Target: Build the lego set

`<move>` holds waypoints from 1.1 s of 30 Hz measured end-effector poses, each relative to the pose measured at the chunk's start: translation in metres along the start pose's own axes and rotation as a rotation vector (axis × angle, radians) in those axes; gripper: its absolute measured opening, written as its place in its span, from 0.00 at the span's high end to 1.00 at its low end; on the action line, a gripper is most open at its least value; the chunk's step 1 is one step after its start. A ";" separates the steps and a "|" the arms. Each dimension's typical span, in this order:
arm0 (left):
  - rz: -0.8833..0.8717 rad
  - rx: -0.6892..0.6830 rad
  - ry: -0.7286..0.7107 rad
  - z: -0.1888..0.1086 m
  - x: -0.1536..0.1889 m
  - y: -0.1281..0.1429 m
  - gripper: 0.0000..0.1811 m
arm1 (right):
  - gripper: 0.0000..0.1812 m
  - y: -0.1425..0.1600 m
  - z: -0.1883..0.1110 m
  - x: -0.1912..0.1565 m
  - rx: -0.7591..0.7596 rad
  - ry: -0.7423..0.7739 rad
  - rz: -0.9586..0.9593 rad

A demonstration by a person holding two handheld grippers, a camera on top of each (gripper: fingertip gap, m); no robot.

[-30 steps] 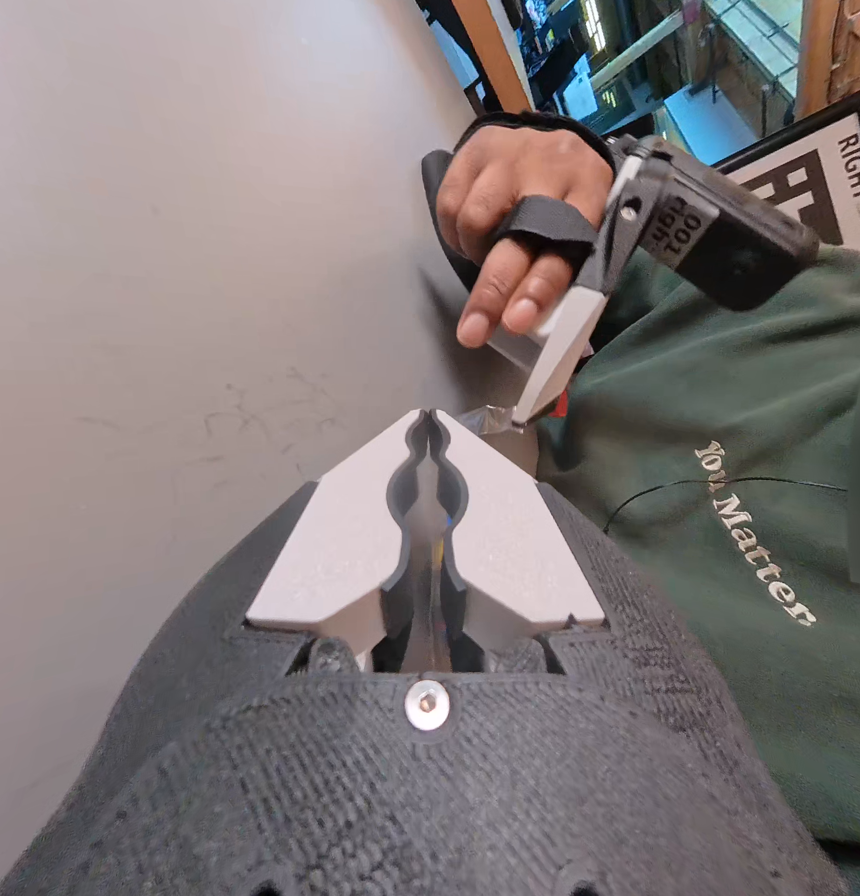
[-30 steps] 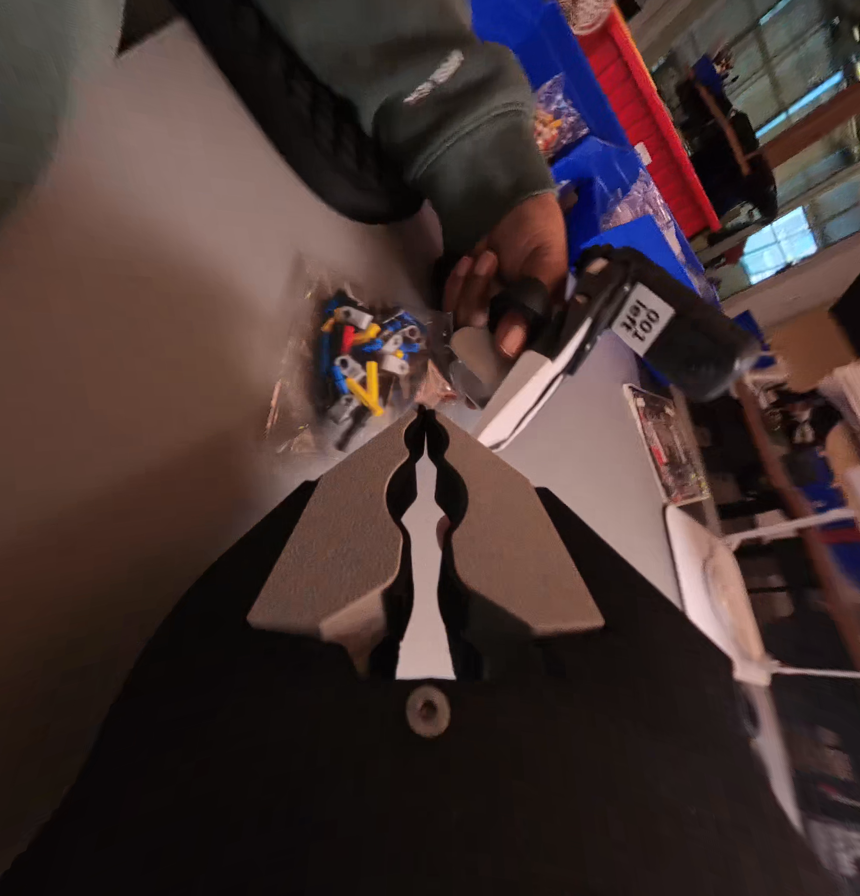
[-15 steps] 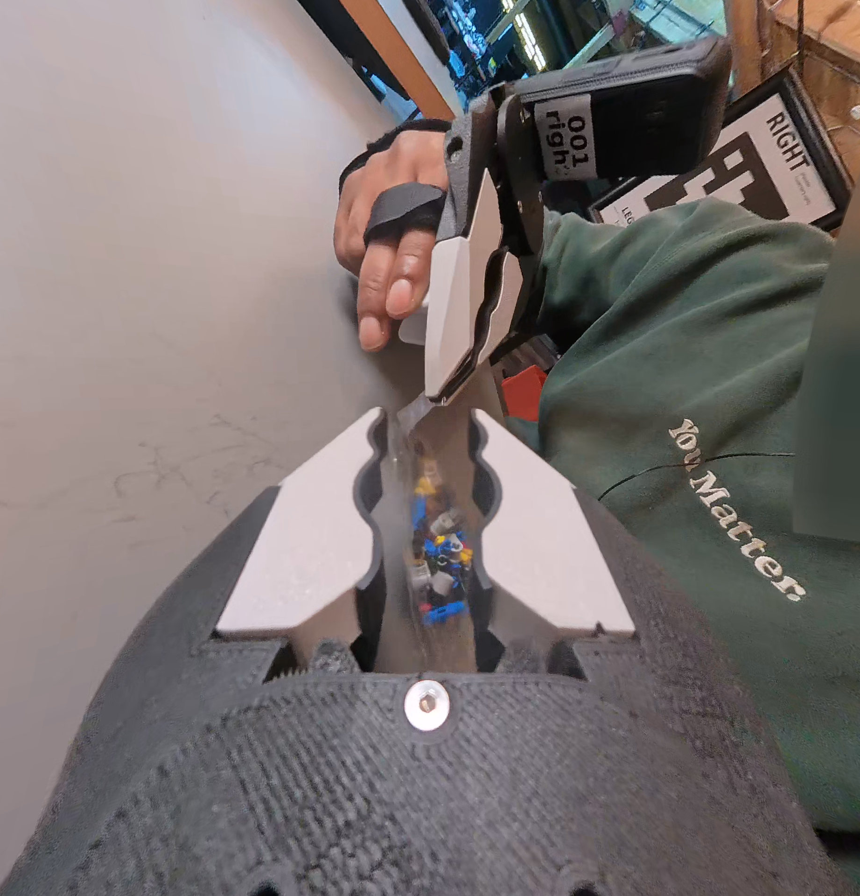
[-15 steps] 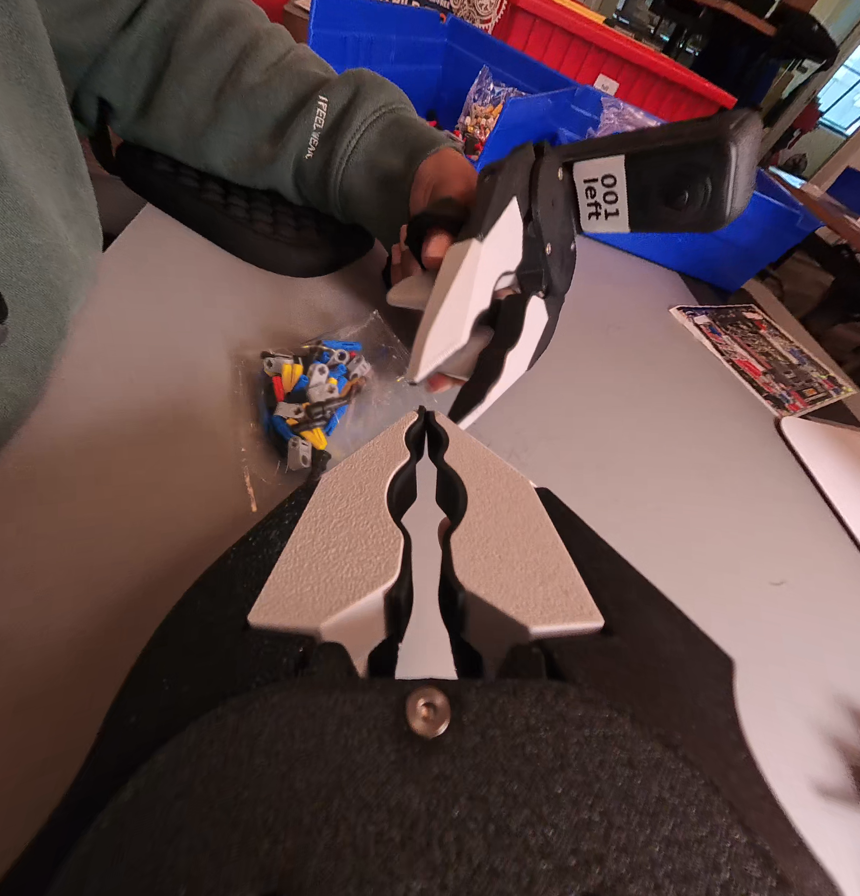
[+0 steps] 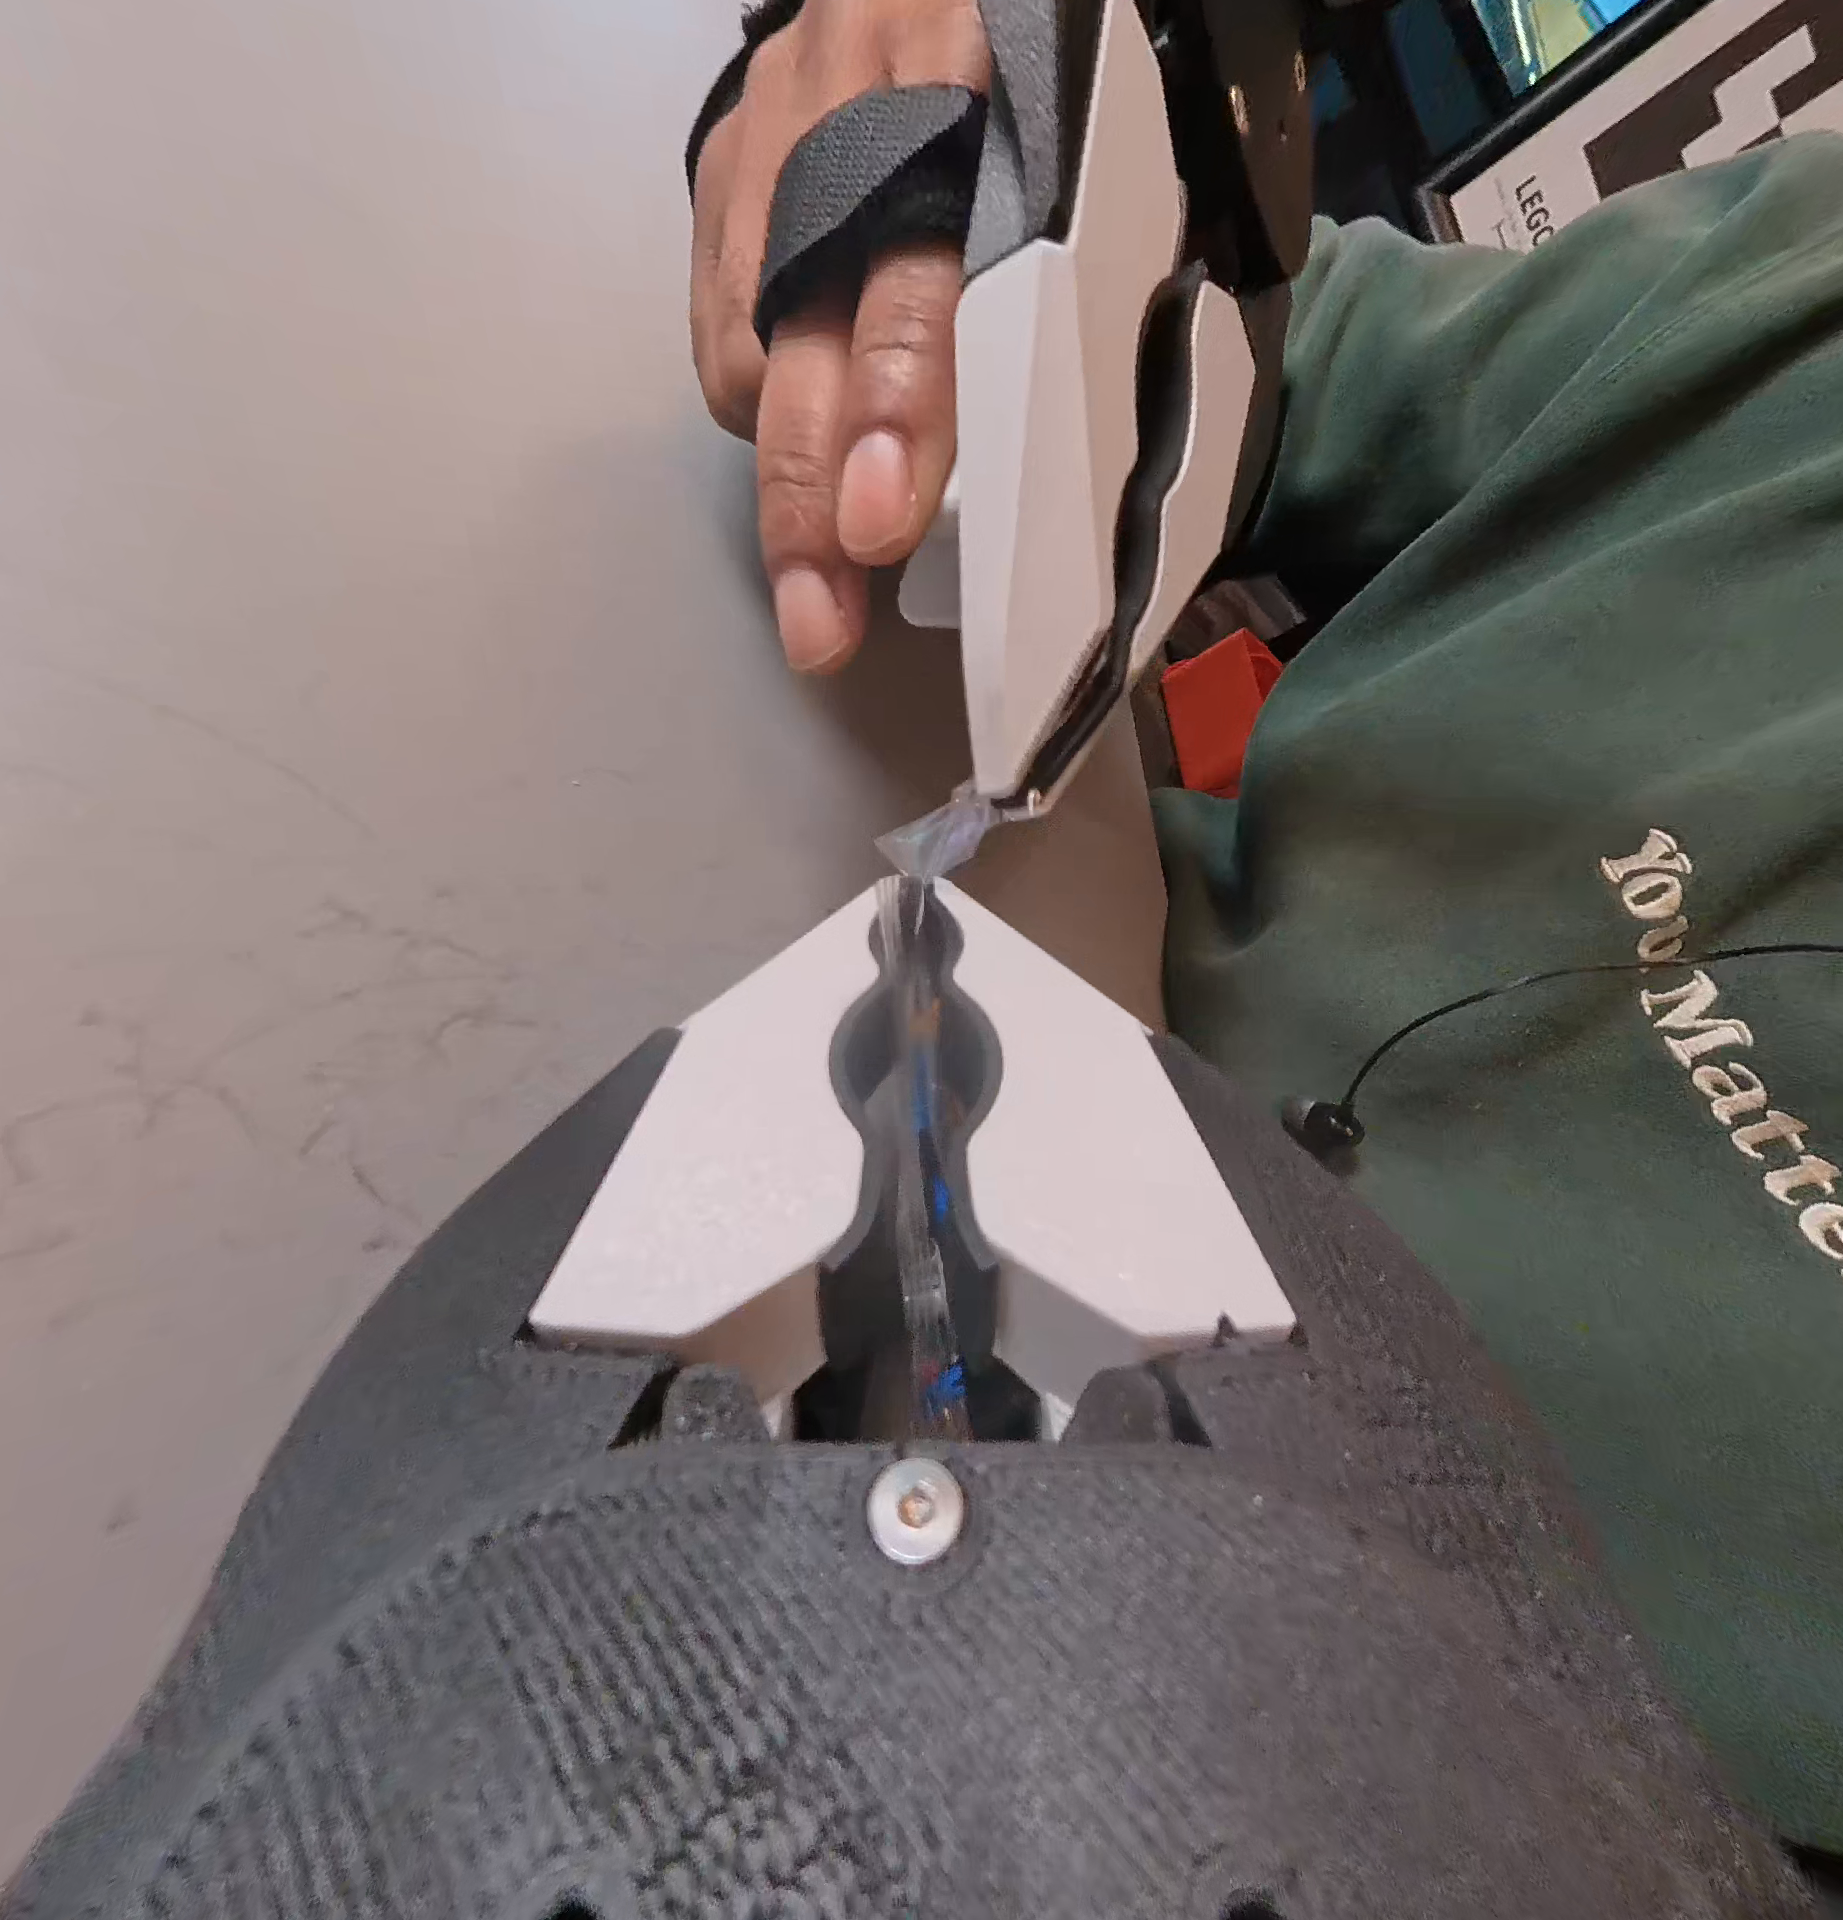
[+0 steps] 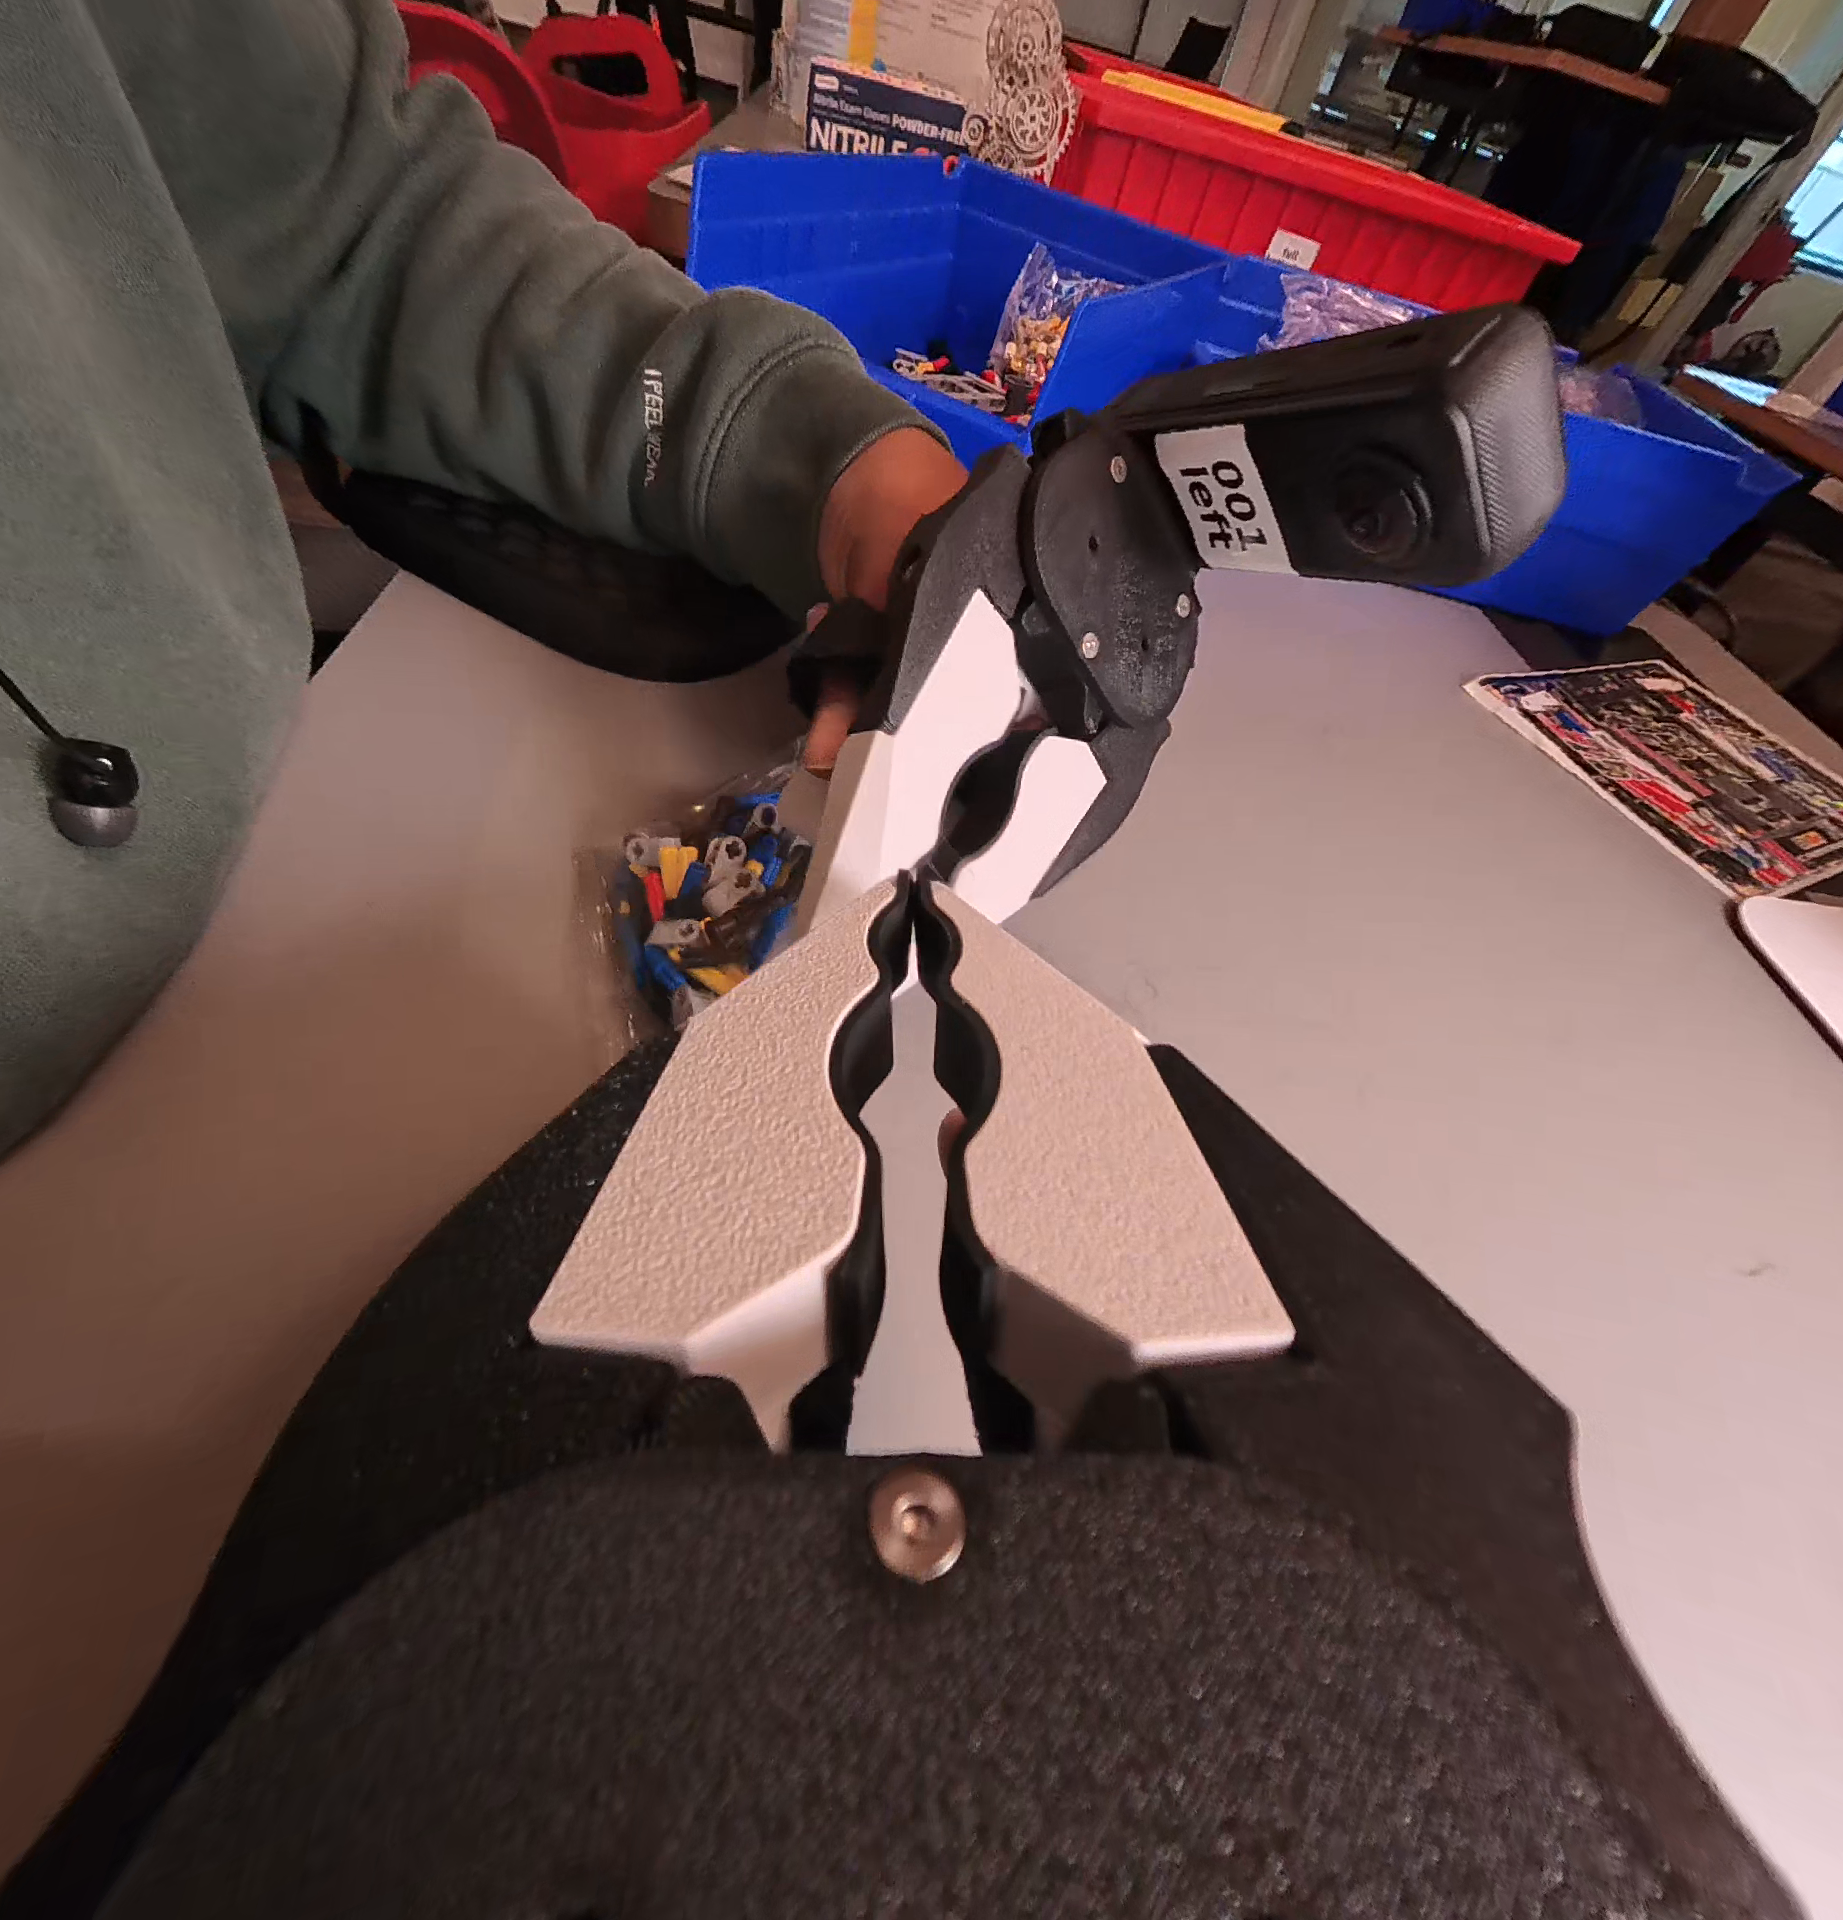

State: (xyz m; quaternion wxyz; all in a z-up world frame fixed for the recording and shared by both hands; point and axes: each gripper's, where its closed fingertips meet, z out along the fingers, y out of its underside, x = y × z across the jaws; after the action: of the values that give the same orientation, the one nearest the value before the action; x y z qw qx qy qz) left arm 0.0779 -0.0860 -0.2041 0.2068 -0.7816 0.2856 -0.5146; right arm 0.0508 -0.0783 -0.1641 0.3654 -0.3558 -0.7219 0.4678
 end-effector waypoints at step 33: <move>0.171 0.229 -0.089 -0.063 0.002 -0.034 1.00 | 1.00 0.011 -0.074 0.039 0.027 0.068 0.202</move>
State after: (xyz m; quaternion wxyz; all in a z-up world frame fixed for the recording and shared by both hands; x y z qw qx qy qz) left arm 0.0285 -0.0638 -0.1578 0.3501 -0.7477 0.2814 -0.4891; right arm 0.0973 -0.0112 -0.1448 0.3451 -0.4375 -0.6633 0.4995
